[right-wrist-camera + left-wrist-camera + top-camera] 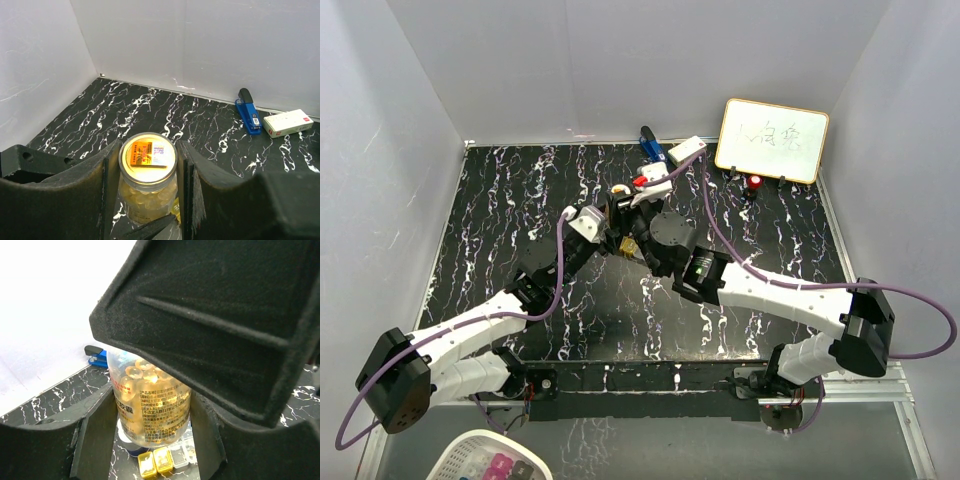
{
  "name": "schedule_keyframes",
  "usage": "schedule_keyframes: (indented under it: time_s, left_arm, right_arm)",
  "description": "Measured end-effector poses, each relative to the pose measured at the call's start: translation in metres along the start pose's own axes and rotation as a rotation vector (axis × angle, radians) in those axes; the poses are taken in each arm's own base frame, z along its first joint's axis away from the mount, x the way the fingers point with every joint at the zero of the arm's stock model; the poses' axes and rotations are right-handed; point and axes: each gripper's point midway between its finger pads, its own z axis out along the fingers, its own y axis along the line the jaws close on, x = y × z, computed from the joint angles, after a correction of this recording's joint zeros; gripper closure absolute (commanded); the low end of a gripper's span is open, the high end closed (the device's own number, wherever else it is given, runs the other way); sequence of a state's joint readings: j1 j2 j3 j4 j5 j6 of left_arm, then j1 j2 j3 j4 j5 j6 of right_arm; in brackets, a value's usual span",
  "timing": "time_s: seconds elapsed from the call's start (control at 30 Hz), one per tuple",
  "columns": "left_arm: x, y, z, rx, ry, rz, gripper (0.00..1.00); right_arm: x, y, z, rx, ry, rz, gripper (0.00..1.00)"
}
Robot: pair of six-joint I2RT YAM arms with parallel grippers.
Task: Sort the pills into containers
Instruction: Screw the lid of the pill bottle onto the pill bottle.
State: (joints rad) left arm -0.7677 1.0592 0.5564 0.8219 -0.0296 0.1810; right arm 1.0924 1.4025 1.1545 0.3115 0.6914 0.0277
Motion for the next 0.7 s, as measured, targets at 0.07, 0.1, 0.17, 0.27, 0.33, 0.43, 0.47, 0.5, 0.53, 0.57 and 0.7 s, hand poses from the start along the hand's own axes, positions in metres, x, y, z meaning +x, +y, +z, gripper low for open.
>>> schedule_keyframes:
  time_s: [0.07,0.1,0.17,0.27,0.33,0.43,0.47,0.5,0.53,0.57,0.7]
  left_arm:
    - [-0.0006,-0.0004,0.0001,0.003,-0.002,0.003,1.0]
    - [-0.0007,-0.0007,0.0001,0.005,-0.003,0.004,1.0]
    - [-0.0012,-0.001,0.0002,0.006,-0.005,0.008,1.0]
    - [-0.0029,-0.0007,0.0005,0.006,-0.012,0.017,1.0]
    - [-0.0032,-0.0006,0.0005,0.006,-0.013,0.024,1.0]
    - [-0.0036,-0.0018,0.0005,0.01,-0.014,0.03,1.0]
    - [-0.0038,-0.0017,0.0005,0.01,-0.015,0.031,1.0]
    - [-0.0039,-0.0016,0.0006,0.01,-0.015,0.033,1.0]
    - [-0.0041,-0.0016,0.0006,0.01,-0.016,0.034,1.0]
    - [-0.0042,-0.0015,0.0006,0.01,-0.016,0.034,1.0]
    - [-0.0041,-0.0018,0.0006,0.011,-0.017,0.036,1.0]
  right_arm:
    - [-0.0004,-0.0006,-0.001,0.015,0.0,0.0,1.0]
    - [-0.0005,-0.0011,-0.0013,0.024,0.001,0.0,1.0]
    - [-0.0012,-0.0008,-0.0019,0.044,0.003,-0.001,1.0]
    - [-0.003,0.0008,-0.0033,0.073,0.009,-0.008,0.94]
    - [-0.0027,0.0013,-0.0045,0.086,0.016,-0.015,0.89]
    - [-0.0033,0.0017,-0.0064,0.095,0.022,-0.019,0.72]
    - [-0.0031,0.0023,-0.0068,0.094,0.024,-0.019,0.67]
    - [-0.0033,0.0025,-0.007,0.094,0.026,-0.02,0.64]
    - [-0.0036,0.0029,-0.0072,0.093,0.026,-0.02,0.62]
    - [-0.0034,0.0029,-0.0072,0.093,0.027,-0.02,0.6]
    - [-0.0039,0.0033,-0.0084,0.091,0.029,-0.019,0.52]
